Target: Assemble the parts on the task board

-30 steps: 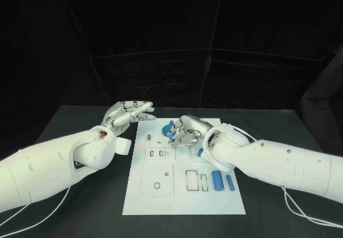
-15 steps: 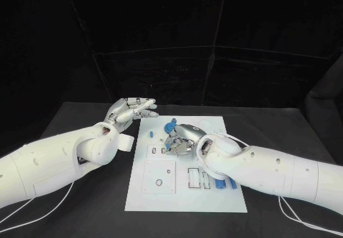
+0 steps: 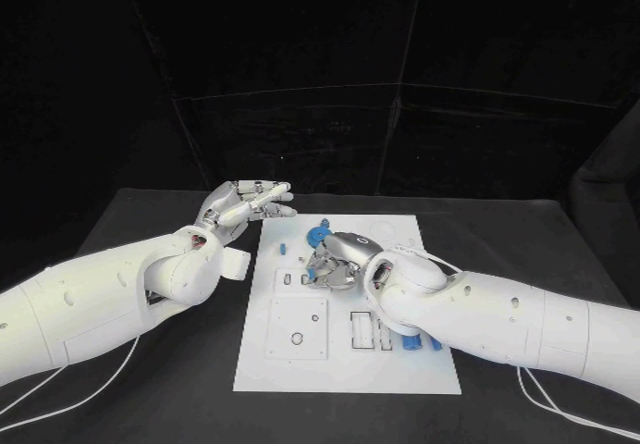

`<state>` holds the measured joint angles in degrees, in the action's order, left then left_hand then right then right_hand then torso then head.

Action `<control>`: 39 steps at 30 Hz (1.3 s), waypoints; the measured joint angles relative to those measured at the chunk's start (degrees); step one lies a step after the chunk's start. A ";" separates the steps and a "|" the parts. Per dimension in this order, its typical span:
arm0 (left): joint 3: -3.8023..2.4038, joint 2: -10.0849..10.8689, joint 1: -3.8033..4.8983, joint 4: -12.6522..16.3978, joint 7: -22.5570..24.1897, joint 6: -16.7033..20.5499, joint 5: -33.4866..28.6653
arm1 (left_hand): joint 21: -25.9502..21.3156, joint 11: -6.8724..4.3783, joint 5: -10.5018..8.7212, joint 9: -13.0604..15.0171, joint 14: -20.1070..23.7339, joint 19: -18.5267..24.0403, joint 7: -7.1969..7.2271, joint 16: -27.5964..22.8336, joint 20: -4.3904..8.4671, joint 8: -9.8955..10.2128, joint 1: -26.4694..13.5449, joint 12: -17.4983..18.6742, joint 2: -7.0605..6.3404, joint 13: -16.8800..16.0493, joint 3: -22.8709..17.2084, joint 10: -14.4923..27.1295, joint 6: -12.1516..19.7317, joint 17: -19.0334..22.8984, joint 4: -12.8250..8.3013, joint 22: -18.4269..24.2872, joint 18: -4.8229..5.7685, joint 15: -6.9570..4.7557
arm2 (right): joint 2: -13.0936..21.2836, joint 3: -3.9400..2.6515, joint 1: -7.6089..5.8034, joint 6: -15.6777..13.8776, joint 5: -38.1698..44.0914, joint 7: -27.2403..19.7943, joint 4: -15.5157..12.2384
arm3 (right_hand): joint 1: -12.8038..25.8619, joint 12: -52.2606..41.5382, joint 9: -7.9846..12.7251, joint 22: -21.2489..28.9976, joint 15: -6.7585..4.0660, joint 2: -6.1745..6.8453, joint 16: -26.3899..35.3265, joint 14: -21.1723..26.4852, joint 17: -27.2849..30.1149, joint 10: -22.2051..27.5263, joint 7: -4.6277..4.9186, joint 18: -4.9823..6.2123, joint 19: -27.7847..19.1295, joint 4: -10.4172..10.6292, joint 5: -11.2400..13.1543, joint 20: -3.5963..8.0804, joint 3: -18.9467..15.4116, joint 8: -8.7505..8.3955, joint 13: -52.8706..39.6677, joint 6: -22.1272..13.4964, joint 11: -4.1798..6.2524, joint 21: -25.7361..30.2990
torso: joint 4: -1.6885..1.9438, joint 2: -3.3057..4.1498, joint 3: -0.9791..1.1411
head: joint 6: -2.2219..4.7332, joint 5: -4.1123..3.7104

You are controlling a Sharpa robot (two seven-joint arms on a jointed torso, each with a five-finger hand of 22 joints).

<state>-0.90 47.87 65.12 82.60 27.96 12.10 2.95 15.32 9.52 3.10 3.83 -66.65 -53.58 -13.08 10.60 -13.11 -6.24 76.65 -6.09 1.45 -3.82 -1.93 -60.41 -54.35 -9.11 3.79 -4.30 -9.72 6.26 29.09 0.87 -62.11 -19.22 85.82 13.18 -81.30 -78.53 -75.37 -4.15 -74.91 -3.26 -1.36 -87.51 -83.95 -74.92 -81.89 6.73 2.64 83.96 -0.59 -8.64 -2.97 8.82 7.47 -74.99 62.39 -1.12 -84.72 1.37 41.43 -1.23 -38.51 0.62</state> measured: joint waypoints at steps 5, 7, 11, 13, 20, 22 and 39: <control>0.00 -0.03 0.00 -0.07 -0.01 -0.01 -0.01 | 0.00 0.00 0.00 0.00 0.00 0.00 0.00 0.00 0.00 0.00 0.00 0.00 0.00 0.00 0.00 0.00 0.00 0.00 0.00 0.00 0.00 0.00 | 0.00 -0.06 0.00 0.29 0.31 0.07 0.05 | 0.13 0.00 -0.02 0.00 0.00 0.13 0.00 0.00 0.00 0.00 0.02 0.00 0.00 0.00 0.01 0.00 0.00 0.01 0.03 0.02 0.00 0.00 | 0.00 0.00 0.00 | -0.20 -0.04; 0.00 -0.04 0.00 -0.09 -0.01 -0.01 -0.01 | 0.00 0.00 0.00 0.00 0.00 0.00 0.00 0.00 0.00 0.00 0.00 0.00 0.00 0.00 0.00 0.00 0.00 0.00 0.00 0.00 0.00 0.00 | -0.01 -0.08 -0.01 0.43 0.38 0.09 0.07 | 0.13 0.00 -0.02 0.00 0.00 0.13 0.00 0.00 0.00 0.00 0.06 0.00 0.00 0.00 0.01 0.00 -0.01 0.02 0.03 0.06 0.00 0.00 | 0.01 0.01 0.00 | -0.27 -0.04; 0.00 -0.04 0.00 -0.11 -0.02 -0.02 -0.02 | 0.00 0.00 0.00 0.00 0.00 0.00 0.00 0.00 0.00 0.00 0.00 0.00 0.00 0.00 0.00 0.00 0.00 0.00 0.00 -0.01 0.00 0.00 | -0.02 -0.14 -0.07 0.86 0.57 0.16 0.12 | 0.51 0.29 -0.04 0.00 0.00 0.50 0.00 0.00 0.01 0.14 0.07 0.00 0.00 0.01 0.30 0.00 -0.01 0.07 0.03 0.08 -0.14 0.00 | 0.02 0.01 0.00 | -0.37 -0.04; 0.00 -0.04 0.00 -0.13 -0.02 -0.02 -0.02 | 0.00 0.00 0.00 0.00 0.00 0.00 0.00 0.00 0.00 0.00 0.00 0.00 0.00 0.00 0.00 0.00 0.00 0.00 0.00 -0.01 0.00 0.00 | -0.02 -0.17 -0.11 1.15 0.70 0.23 0.15 | 1.00 0.90 -0.06 0.00 0.23 0.82 0.00 -0.19 0.01 0.53 0.01 0.00 0.00 0.01 0.30 0.00 -0.01 0.20 0.07 0.16 -0.54 0.00 | 0.02 0.01 0.00 | -0.43 -0.04; 0.00 -0.05 0.00 -0.16 -0.03 -0.03 -0.03 | 0.00 0.00 0.00 0.00 0.00 0.00 0.00 0.00 0.00 0.00 0.00 0.00 0.00 0.00 0.00 0.00 0.00 0.01 0.00 -0.01 0.00 0.00 | 0.00 -0.14 -0.12 2.42 1.20 0.54 0.11 | 2.95 3.29 0.42 0.00 0.92 1.76 0.00 -0.09 0.01 1.96 0.79 0.00 0.07 0.25 0.49 -0.49 0.06 -1.59 0.05 -1.90 -1.33 0.22 | 0.02 0.01 0.01 | -0.57 0.05; 0.00 -0.06 0.00 -0.18 -0.03 -0.03 -0.04 | 0.00 0.00 0.00 0.00 0.00 0.00 0.00 0.00 0.00 0.00 0.00 0.00 0.00 0.00 0.00 0.00 0.00 0.01 0.00 -0.01 0.00 0.00 | 0.02 -0.15 -0.11 2.72 1.36 0.61 0.03 | 3.17 3.33 0.58 0.00 1.05 2.26 0.00 0.04 0.01 2.17 0.96 0.00 0.01 0.38 0.34 -0.83 -0.07 -1.90 0.05 -2.56 -1.54 0.22 | 0.02 0.01 0.01 | -0.62 0.05; 0.00 -0.05 0.00 -0.22 -0.06 -0.05 -0.06 | 0.00 0.00 0.00 0.00 0.00 0.00 0.00 0.00 0.00 0.00 0.00 0.00 0.00 0.00 0.00 0.00 0.00 0.01 0.00 -0.01 0.00 0.00 | 0.08 -0.21 -0.14 3.18 2.27 1.58 -0.35 | 5.99 4.27 0.36 0.00 1.33 5.39 0.21 -0.09 0.01 2.79 0.97 0.00 0.00 2.40 -0.83 -1.23 -2.10 -2.61 0.13 -2.94 -1.75 0.46 | 0.02 0.01 0.03 | -0.73 -0.01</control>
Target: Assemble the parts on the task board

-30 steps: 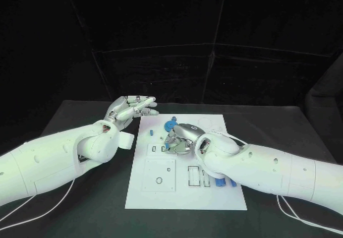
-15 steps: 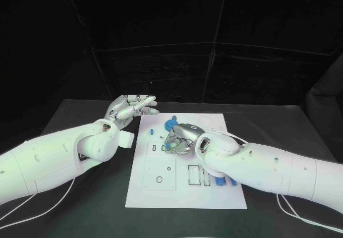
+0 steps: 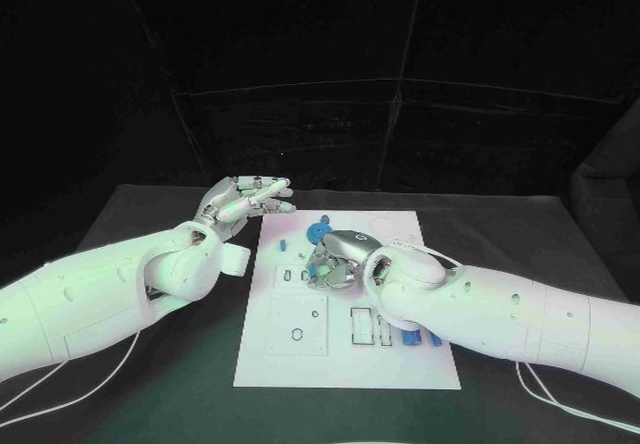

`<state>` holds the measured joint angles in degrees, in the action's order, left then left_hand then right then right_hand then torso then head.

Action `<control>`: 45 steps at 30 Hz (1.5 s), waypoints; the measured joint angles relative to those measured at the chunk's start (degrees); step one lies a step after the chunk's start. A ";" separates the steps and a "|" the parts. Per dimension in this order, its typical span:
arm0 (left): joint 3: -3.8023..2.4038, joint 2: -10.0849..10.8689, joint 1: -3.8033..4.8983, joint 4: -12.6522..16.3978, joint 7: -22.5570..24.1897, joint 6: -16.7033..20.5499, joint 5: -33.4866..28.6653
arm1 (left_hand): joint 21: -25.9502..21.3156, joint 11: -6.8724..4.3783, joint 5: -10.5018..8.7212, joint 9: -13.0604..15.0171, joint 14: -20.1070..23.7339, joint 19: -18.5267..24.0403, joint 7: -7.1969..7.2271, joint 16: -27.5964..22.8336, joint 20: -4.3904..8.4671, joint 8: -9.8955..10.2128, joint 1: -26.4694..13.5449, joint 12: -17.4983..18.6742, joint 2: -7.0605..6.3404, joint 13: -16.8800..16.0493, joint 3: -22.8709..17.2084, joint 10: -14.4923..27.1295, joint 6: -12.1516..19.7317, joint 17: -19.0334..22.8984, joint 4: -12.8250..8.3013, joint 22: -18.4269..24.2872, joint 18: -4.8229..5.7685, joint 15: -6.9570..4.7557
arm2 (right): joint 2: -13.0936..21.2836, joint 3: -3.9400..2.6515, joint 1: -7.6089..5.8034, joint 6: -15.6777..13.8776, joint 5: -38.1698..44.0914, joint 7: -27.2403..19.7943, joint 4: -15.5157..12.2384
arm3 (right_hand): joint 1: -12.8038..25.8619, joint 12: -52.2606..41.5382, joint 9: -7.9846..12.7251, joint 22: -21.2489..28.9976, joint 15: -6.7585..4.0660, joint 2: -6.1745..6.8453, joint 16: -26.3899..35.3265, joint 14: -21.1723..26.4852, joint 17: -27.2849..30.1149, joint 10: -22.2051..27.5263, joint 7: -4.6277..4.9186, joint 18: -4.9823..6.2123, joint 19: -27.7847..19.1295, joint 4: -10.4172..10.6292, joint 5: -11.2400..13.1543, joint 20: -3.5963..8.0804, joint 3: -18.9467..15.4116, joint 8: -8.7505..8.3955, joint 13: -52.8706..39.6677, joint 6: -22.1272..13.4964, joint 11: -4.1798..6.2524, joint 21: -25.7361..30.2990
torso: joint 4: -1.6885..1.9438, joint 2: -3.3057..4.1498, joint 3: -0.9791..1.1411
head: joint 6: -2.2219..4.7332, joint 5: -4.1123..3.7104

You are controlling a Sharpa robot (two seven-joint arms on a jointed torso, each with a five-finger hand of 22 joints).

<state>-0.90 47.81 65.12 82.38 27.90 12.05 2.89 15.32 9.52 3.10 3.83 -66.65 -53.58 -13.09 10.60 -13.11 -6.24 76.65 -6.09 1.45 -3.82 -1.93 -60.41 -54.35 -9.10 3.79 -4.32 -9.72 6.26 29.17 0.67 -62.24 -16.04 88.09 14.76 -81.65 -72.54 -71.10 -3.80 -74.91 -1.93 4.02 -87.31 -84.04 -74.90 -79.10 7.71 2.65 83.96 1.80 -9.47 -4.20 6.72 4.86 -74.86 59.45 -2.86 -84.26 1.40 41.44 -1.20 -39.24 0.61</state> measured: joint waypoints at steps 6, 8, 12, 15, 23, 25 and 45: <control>0.00 0.00 0.00 0.00 -0.02 -0.01 -0.01 | 0.00 0.00 0.00 0.00 0.00 0.00 0.00 0.00 0.00 0.00 0.00 0.00 0.00 0.00 0.00 0.00 0.00 -0.03 0.00 0.00 0.00 0.00 | 0.02 0.02 0.07 -0.45 0.11 0.53 -0.15 | 1.86 0.45 -0.29 0.00 0.00 0.67 0.00 0.00 0.00 0.00 0.00 0.00 0.00 1.37 -0.35 0.00 -1.75 -0.06 0.37 -0.04 0.00 0.00 | 0.01 0.00 -0.01 | -0.01 -0.01; 0.00 0.00 0.00 0.00 -0.02 -0.01 -0.01 | 0.00 0.00 0.00 0.00 0.00 0.00 0.00 0.00 0.00 0.00 0.00 0.00 0.00 0.00 0.00 0.00 0.00 -0.05 0.00 0.00 0.00 0.00 | 0.06 0.07 0.15 -0.90 0.13 0.72 -0.22 | 2.13 0.86 -0.35 0.00 0.00 0.94 0.16 0.00 0.00 0.39 -0.04 0.00 0.00 1.85 -0.35 0.00 -2.42 -0.10 0.67 -0.54 -0.01 0.00 | 0.00 0.00 -0.01 | -0.01 -0.03; 0.00 0.01 0.00 0.00 -0.03 -0.02 -0.01 | 0.00 0.00 0.00 0.00 0.00 -0.03 0.00 -0.03 0.02 0.00 -0.14 0.00 0.14 0.00 -0.04 0.00 0.00 -0.05 -0.04 0.01 0.00 0.00 | 0.27 0.28 0.42 -2.78 0.13 0.88 -0.28 | 2.57 2.23 -0.03 0.00 0.32 1.38 0.24 0.08 0.00 1.45 0.32 0.00 0.00 2.59 -0.41 0.00 -3.75 -0.72 1.83 -1.56 -0.22 0.21 | 0.01 0.00 0.01 | -0.01 -0.05; 0.00 0.01 0.00 -0.05 -0.05 -0.04 -0.01 | 0.00 -0.10 0.00 0.00 0.00 -0.20 0.32 -0.34 0.20 0.00 -0.29 0.00 0.29 0.00 -0.02 -0.52 -0.31 -0.16 -0.34 0.14 0.00 0.00 | 0.54 0.39 0.62 -5.11 -0.07 0.47 -0.31 | 2.56 3.50 0.03 0.00 0.41 1.39 0.24 -0.01 -0.04 2.37 0.60 0.01 0.08 3.26 -1.76 -0.33 -4.83 -0.72 2.92 -2.51 -0.52 0.25 | 0.00 0.00 0.01 | 0.09 -0.07; 0.00 0.02 0.00 -0.48 -0.45 -0.11 0.17 | 1.23 -1.86 0.00 0.00 -5.97 -5.27 1.97 1.18 1.97 0.00 -0.37 0.00 0.86 -0.13 0.16 -4.34 -2.66 -2.12 -0.96 -0.26 0.00 -1.83 | 2.20 0.31 0.61 -11.46 -2.26 -6.05 -2.33 | 1.41 2.83 0.11 0.00 1.22 2.55 0.24 -0.01 -0.04 2.23 1.55 0.00 0.00 5.32 -4.52 -0.84 -8.06 -1.09 2.76 -5.84 -0.83 0.42 | 0.00 -0.04 0.08 | 0.46 -0.12; 0.00 0.05 0.00 -0.65 -0.74 -0.11 0.49 | 1.94 -2.23 0.00 0.00 -8.07 -6.99 2.26 2.07 2.66 0.00 -0.72 0.00 1.21 -0.26 0.24 -5.86 -3.52 -3.08 -1.05 -0.50 0.01 -2.49 | 3.47 0.29 0.57 -12.39 -3.60 -8.83 -3.52 | 0.98 2.83 0.11 0.00 1.22 2.11 0.24 -0.01 -0.04 2.55 1.65 0.01 0.01 5.57 -4.02 -0.85 -8.62 -1.09 2.76 -6.33 -1.16 0.42 | -0.05 -0.09 0.11 | 0.54 -0.12; -0.01 -1.17 3.57 -1.50 -34.80 -7.94 31.12 | 27.29 -10.03 -0.04 7.06 -17.47 -24.82 9.15 71.79 11.44 -8.96 -13.60 -24.25 1.41 -22.48 12.38 -17.72 -10.94 -65.76 10.93 -19.21 0.01 -9.97 | 20.57 0.00 -10.00 -10.37 -32.97 -21.88 -8.48 | -2.29 3.43 -0.11 0.01 1.22 -1.15 1.56 -0.01 -0.02 3.16 1.18 -0.01 0.01 5.73 -4.05 -1.24 -9.57 -0.46 4.12 -5.55 -1.33 1.52 | -0.77 -2.18 0.82 | -0.35 1.33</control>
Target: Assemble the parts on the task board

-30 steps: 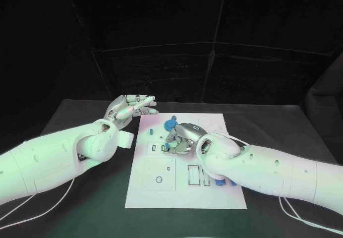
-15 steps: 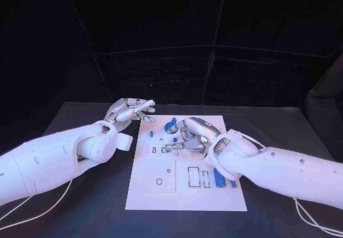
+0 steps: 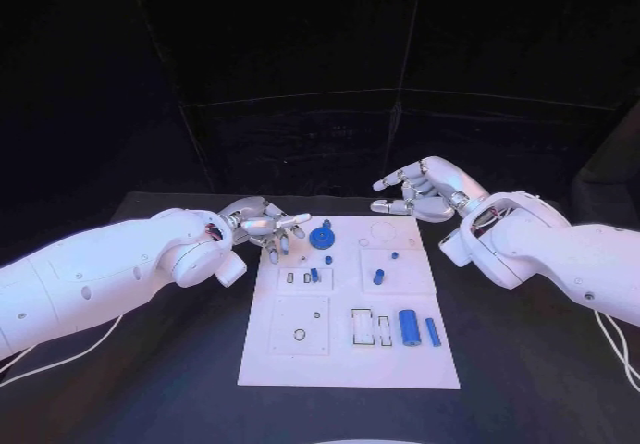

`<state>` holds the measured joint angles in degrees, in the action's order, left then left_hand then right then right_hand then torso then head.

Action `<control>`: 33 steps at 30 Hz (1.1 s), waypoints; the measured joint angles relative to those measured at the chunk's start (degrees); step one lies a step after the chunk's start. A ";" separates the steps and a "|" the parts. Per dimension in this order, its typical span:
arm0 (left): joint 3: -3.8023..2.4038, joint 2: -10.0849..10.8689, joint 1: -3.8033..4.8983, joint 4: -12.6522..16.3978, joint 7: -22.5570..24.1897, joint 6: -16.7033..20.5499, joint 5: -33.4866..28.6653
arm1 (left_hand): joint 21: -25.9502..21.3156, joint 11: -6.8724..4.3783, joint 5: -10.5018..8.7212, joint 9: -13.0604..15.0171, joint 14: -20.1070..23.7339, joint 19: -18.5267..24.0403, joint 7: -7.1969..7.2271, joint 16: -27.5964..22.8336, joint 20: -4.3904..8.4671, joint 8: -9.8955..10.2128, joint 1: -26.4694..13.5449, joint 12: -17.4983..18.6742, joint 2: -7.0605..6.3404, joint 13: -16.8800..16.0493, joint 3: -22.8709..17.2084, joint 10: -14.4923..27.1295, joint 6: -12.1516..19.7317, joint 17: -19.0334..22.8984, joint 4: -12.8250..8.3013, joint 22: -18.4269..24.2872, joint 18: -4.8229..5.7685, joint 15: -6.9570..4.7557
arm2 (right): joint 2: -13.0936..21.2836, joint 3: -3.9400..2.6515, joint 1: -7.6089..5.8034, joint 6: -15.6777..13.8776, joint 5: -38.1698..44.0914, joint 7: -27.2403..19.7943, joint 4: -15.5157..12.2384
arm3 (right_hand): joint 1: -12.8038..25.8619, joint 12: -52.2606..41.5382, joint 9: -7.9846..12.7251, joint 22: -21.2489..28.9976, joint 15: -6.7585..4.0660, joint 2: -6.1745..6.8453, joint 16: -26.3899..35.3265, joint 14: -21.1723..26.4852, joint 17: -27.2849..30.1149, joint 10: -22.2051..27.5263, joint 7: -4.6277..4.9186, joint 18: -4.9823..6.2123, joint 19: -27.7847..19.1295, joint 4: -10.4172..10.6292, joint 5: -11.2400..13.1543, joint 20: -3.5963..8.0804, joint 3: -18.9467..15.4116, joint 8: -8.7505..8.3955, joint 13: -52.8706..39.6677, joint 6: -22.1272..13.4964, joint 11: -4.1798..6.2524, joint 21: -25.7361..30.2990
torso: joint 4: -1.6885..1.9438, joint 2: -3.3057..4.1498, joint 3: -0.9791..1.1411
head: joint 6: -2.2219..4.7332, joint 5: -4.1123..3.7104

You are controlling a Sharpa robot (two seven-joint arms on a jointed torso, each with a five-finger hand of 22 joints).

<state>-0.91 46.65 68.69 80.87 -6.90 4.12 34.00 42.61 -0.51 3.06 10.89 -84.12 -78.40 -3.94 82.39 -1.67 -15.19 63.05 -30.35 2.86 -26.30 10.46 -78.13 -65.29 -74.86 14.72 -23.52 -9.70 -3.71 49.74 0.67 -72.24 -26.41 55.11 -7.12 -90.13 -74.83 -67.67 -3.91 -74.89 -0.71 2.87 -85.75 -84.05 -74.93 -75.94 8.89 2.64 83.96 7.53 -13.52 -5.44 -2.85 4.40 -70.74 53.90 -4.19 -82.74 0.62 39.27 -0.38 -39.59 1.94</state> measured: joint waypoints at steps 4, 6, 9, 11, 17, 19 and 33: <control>0.33 -2.11 1.24 -1.17 -8.53 -3.20 7.51 | 13.08 -0.29 -0.37 3.21 0.14 -2.34 0.64 4.51 0.36 -3.68 1.44 -12.64 0.09 -12.27 2.25 1.73 1.44 -0.09 1.12 -15.94 2.16 -0.63 | 0.27 0.03 -0.52 0.31 -2.65 0.39 0.95 | 0.00 0.00 0.00 0.50 0.00 0.00 0.28 0.00 0.00 0.22 0.00 0.00 -0.02 0.00 -0.02 0.00 0.00 0.04 0.18 0.00 0.22 0.38 | -0.13 -0.39 0.22 | -0.28 0.35; 1.04 -3.31 1.89 -1.88 -12.05 -4.42 10.52 | 20.23 -0.84 -0.37 6.03 0.12 -3.43 0.82 6.34 0.58 -6.86 2.30 -19.39 0.49 -18.81 3.49 2.83 2.68 -0.09 1.57 -24.96 2.84 -0.95 | 0.21 0.03 -0.65 0.45 -3.36 0.77 1.19 | 0.00 0.00 0.00 0.63 0.00 0.00 0.28 0.00 0.00 0.21 0.00 0.00 -0.41 -0.15 -0.02 0.01 -0.15 0.04 0.18 0.00 0.21 0.38 | -0.16 -0.52 0.30 | -0.46 0.44; 1.83 -4.68 2.39 -2.63 -15.19 -5.54 13.05 | 25.32 -1.12 -0.37 8.36 0.18 -4.14 1.11 7.43 0.83 -9.50 2.37 -23.38 0.56 -22.68 4.45 3.11 3.57 -0.09 1.60 -31.73 3.60 -1.01 | 0.02 0.05 -0.72 0.56 -3.75 1.26 1.40 | 0.00 0.00 0.01 0.71 0.00 0.00 0.28 0.00 0.00 0.20 0.00 0.01 -0.42 0.04 -0.07 0.01 -0.36 0.04 0.18 0.00 0.21 0.38 | -0.20 -0.59 0.34 | -0.59 0.51; 2.62 -5.90 2.84 -3.16 -17.41 -6.38 14.69 | 28.08 -1.10 -0.37 9.94 0.06 -4.69 1.37 7.43 0.86 -11.11 2.72 -24.92 0.91 -24.20 5.11 3.56 4.55 -0.09 1.49 -35.56 4.18 -1.12 | -0.22 0.05 -0.75 0.66 -3.88 1.69 1.61 | 0.00 0.00 0.01 0.82 0.00 0.00 0.54 0.00 0.00 0.20 0.00 0.00 -0.41 -0.12 -0.72 0.01 -0.54 0.04 0.23 0.00 0.21 0.55 | -0.20 -0.65 0.36 | -0.68 0.60; 3.77 -8.66 3.71 -4.39 -21.54 -8.33 17.14 | 32.78 -1.23 -0.37 12.70 0.04 -5.31 1.50 7.43 0.87 -13.91 3.39 -26.67 1.58 -25.89 5.57 3.83 6.24 -0.08 1.16 -42.40 5.08 -1.14 | -0.69 0.06 -0.80 0.81 -3.90 2.86 2.01 | 0.00 0.00 0.01 0.94 0.00 0.00 0.54 0.00 0.01 0.20 0.00 0.01 -0.41 -0.17 -1.50 0.01 -0.95 0.04 0.30 0.00 0.21 0.61 | -0.24 -0.66 0.38 | -0.96 0.86; 4.08 -9.48 3.89 -4.87 -22.64 -9.00 17.64 | 33.10 -1.23 -0.37 13.42 0.04 -5.31 1.54 7.43 0.87 -14.62 3.35 -26.91 1.75 -26.28 5.57 3.83 6.72 -0.08 1.16 -42.94 5.34 -1.13 | -0.84 0.06 -0.80 0.84 -3.86 3.23 2.11 | 0.00 0.00 0.01 0.98 0.00 0.00 0.54 0.00 0.01 0.20 0.00 0.00 -0.41 -0.17 -1.56 0.01 -0.94 0.04 0.30 0.00 0.21 0.61 | -0.27 -0.66 0.39 | -1.04 0.90; 5.68 -13.43 4.55 -6.69 -26.32 -11.73 19.00 | 34.50 -1.24 -0.37 16.49 0.26 -5.30 1.72 7.43 0.86 -17.75 3.98 -29.80 2.98 -28.95 5.72 3.83 8.07 -0.07 1.01 -45.17 5.34 -1.32 | -1.73 0.07 -0.82 0.97 -3.69 4.87 2.72 | 0.00 0.00 0.02 1.20 0.00 0.00 0.76 0.00 0.01 0.20 0.00 0.00 -0.41 -0.04 -1.56 0.01 -1.07 0.04 0.43 0.00 0.20 0.81 | -0.30 -0.59 0.37 | -1.76 0.96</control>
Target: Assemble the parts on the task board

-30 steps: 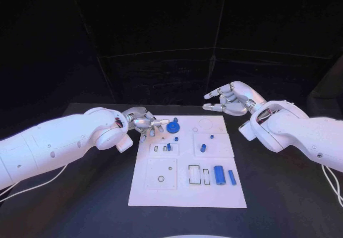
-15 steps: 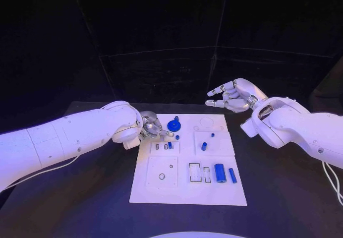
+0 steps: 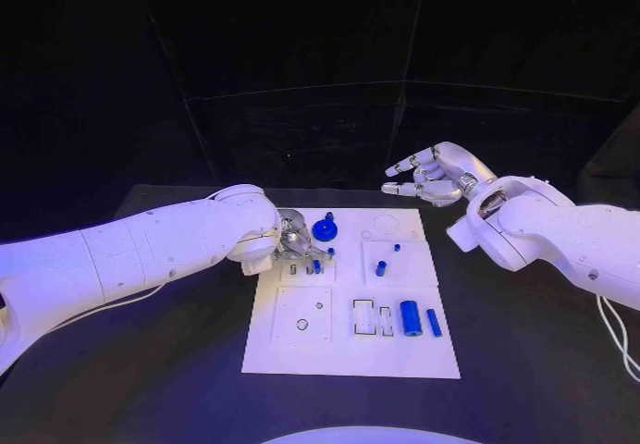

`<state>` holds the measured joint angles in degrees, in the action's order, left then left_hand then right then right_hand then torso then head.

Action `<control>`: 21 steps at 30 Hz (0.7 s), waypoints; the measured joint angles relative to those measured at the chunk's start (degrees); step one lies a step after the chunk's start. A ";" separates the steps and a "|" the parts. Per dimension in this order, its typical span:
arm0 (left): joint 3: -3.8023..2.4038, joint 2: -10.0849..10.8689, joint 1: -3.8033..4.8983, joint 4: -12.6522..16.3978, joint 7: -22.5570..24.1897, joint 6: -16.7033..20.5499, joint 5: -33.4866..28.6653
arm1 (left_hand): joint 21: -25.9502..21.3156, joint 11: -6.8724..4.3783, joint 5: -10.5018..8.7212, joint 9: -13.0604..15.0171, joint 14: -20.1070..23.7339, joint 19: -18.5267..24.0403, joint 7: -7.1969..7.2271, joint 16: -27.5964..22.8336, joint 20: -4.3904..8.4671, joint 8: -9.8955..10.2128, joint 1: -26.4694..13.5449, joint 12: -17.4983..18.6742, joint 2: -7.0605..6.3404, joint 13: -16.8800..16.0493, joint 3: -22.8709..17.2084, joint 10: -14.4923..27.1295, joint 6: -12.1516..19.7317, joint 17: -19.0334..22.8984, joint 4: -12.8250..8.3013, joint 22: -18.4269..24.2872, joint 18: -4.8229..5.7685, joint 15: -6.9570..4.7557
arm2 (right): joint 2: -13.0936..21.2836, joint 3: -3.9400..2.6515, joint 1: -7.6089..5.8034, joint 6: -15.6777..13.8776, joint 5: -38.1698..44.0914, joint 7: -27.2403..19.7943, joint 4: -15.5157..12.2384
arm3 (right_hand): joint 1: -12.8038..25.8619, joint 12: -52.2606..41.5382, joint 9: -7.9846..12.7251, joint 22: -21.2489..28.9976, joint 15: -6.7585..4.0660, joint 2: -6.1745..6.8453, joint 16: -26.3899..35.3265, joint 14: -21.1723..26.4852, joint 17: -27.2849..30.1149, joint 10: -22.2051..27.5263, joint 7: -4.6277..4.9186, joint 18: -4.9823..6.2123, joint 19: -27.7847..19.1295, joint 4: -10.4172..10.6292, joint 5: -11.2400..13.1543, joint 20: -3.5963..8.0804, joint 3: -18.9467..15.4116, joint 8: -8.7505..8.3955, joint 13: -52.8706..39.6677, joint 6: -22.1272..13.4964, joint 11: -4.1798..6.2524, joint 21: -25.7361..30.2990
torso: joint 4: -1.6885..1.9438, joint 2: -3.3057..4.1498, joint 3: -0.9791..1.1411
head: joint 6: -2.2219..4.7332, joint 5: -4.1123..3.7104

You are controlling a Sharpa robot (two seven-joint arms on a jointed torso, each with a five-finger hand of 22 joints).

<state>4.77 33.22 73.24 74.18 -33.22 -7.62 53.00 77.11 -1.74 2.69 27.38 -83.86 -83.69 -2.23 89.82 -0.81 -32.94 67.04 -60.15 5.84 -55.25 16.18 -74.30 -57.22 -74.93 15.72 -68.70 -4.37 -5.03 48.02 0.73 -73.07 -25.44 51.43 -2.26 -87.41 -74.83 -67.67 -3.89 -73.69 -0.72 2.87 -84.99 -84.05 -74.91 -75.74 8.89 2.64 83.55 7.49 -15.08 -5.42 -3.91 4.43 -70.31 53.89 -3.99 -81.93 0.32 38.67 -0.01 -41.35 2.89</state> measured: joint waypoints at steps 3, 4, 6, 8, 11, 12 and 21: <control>0.06 -0.23 0.04 -0.19 -0.39 -0.34 0.09 | 0.00 0.00 0.00 0.33 -0.10 0.00 0.19 0.00 0.00 -0.35 0.01 -0.02 0.01 -0.15 0.00 0.00 0.21 0.00 0.00 -0.21 0.00 -0.10 | -0.13 0.00 0.00 0.08 0.02 0.20 0.11 | 0.00 0.00 0.00 0.00 0.00 0.00 0.00 0.00 0.00 0.00 0.00 0.00 0.00 0.00 0.00 0.00 0.00 0.00 0.00 0.00 0.00 0.08 | 0.00 0.01 0.00 | -0.10 -0.02; 0.07 -0.28 0.05 -0.25 -0.49 -0.44 0.12 | 0.22 0.00 0.00 0.45 -0.19 0.00 0.19 0.00 0.00 -0.53 0.01 -0.22 0.01 -0.21 -0.02 0.00 0.21 0.00 -0.02 -0.28 0.00 -0.19 | -0.15 0.00 0.00 0.11 0.03 0.25 0.14 | 0.00 0.00 0.00 0.00 0.00 0.00 0.00 0.00 0.00 0.00 0.00 0.01 0.00 0.00 0.00 0.00 0.00 0.00 0.00 0.00 0.00 0.08 | 0.00 0.01 0.00 | -0.11 -0.04; 0.10 -0.39 0.07 -0.35 -0.71 -0.62 0.17 | 0.24 -0.13 0.00 0.74 -0.19 0.00 0.19 0.00 0.00 -0.86 0.29 -0.37 0.29 -0.38 -0.28 -0.14 0.21 0.00 -0.28 -0.45 0.00 -0.19 | -0.20 0.00 0.00 0.16 0.05 0.37 0.22 | 0.00 0.00 0.00 0.00 0.00 0.00 0.00 0.00 0.00 0.00 0.00 0.00 0.00 0.00 0.00 0.00 0.00 0.00 0.00 0.00 0.00 0.08 | 0.00 0.01 0.00 | -0.16 -0.06; 0.12 -0.50 0.08 -0.42 -0.87 -0.76 0.20 | 0.23 -0.22 0.00 1.02 -0.19 0.00 0.19 0.00 -0.01 -1.02 0.28 -0.38 0.28 -0.47 -0.33 -0.22 0.63 0.00 -0.33 -0.56 0.00 -0.19 | -0.25 0.00 0.00 0.21 0.06 0.47 0.28 | 0.00 0.00 0.00 0.00 0.00 0.00 0.00 0.00 0.00 0.00 0.00 0.00 0.00 0.00 0.00 0.00 0.00 0.00 -0.01 0.00 0.00 0.08 | 0.02 0.01 0.00 | -0.21 -0.07; 0.14 -0.67 0.11 -0.50 -1.06 -0.93 0.23 | 0.45 -0.22 0.00 1.42 -0.19 0.01 0.28 0.00 -0.01 -1.51 0.50 -0.65 0.50 -0.63 -0.73 -0.22 0.71 0.01 -0.73 -0.64 0.00 -0.19 | -0.34 0.00 0.00 0.30 0.07 0.61 0.36 | 0.00 0.00 0.01 0.01 0.00 0.00 0.00 0.00 0.00 0.00 0.00 0.00 -0.03 0.15 -0.11 0.03 -0.15 0.00 -0.01 0.00 0.00 0.08 | 0.05 0.02 -0.01 | -0.28 -0.07; 0.14 -0.71 0.12 -0.53 -1.11 -0.98 0.24 | 0.45 -0.22 0.00 1.54 -0.19 0.01 0.40 0.00 -0.01 -1.51 0.50 -0.65 0.50 -0.63 -0.88 -0.22 0.84 0.01 -0.87 -0.64 -0.01 -0.19 | -0.36 0.00 0.00 0.33 0.08 0.65 0.38 | 0.00 0.00 0.01 0.07 0.00 0.00 0.00 0.00 0.00 0.00 0.00 0.01 -0.17 0.24 -0.23 0.17 -0.23 0.00 -0.01 0.00 0.00 0.08 | 0.05 0.02 -0.01 | -0.32 -0.07; 0.16 -1.19 0.16 -0.80 -1.36 -1.33 0.31 | 0.69 -0.21 0.00 2.80 -0.19 -0.18 0.38 0.00 0.18 -2.86 1.88 -0.99 1.09 -0.68 -2.97 -0.22 1.87 0.01 -2.47 -1.02 -0.01 -0.19 | -0.57 0.00 0.00 0.59 0.12 0.88 0.59 | 0.00 0.00 0.01 0.14 0.00 0.00 -0.01 0.00 0.00 0.00 -0.21 0.00 -0.21 0.24 -0.23 0.21 -0.23 0.00 0.05 0.20 0.00 0.08 | 0.07 0.03 -0.04 | -0.44 -0.07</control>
<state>4.93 32.03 73.39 73.39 -34.58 -8.95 53.31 77.80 -1.96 2.69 30.18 -84.05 -83.88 -1.85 89.82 -0.62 -35.80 68.92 -61.14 6.93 -55.93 13.21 -74.52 -55.35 -74.92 13.26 -69.72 -4.37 -5.22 47.45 0.74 -73.07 -24.85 51.55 -1.38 -86.83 -74.83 -67.67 -3.88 -73.55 -0.72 2.87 -85.00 -84.05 -74.91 -75.74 8.68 2.64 83.35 7.72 -15.32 -5.22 -4.15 4.43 -70.26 54.10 -3.99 -81.86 0.38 38.70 -0.04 -41.79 2.82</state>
